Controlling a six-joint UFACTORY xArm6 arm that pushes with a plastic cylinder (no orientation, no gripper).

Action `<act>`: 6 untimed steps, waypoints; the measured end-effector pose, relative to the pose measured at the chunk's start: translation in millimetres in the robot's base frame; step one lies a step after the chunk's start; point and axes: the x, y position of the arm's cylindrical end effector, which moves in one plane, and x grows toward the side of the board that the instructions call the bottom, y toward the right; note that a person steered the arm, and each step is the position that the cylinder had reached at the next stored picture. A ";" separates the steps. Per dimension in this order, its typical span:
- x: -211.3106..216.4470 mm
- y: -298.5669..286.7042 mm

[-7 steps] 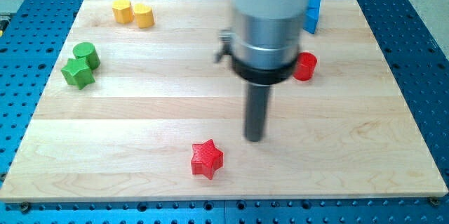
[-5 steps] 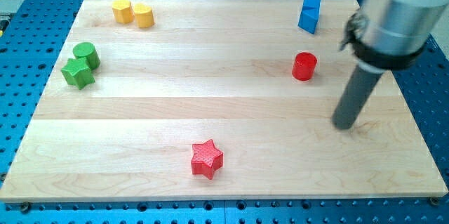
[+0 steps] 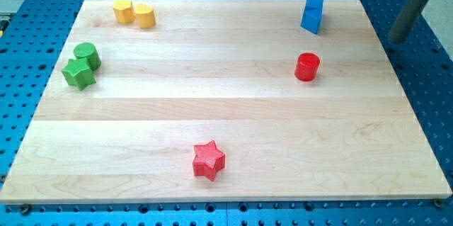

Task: Slide the red circle to the center of the board

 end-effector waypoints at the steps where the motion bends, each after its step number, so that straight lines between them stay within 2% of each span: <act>1: -38.3 0.1; 2: -71.4 0.1; 3: -67.7 -33.2; 4: -16.4 -44.8; 5: 16.2 -78.6; 6: 68.3 -121.6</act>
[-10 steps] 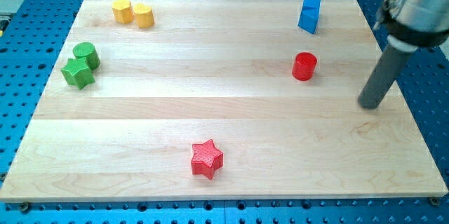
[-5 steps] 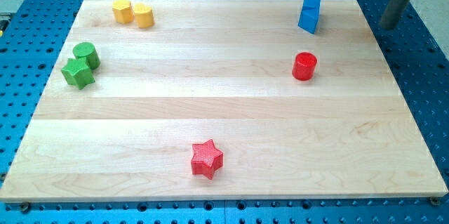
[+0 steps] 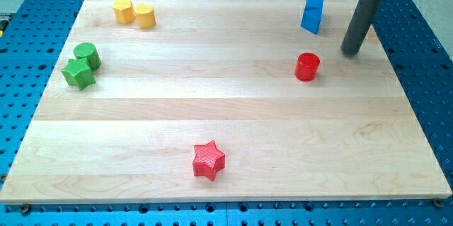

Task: Slide the red circle to the center of the board

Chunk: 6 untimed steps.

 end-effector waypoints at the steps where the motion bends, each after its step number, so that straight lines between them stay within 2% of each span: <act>1: 42.9 -85.6; 2: 108.8 -186.4; 3: 126.9 -204.7; 4: 89.6 -135.0; 5: 33.3 -120.4; 6: 23.0 -187.6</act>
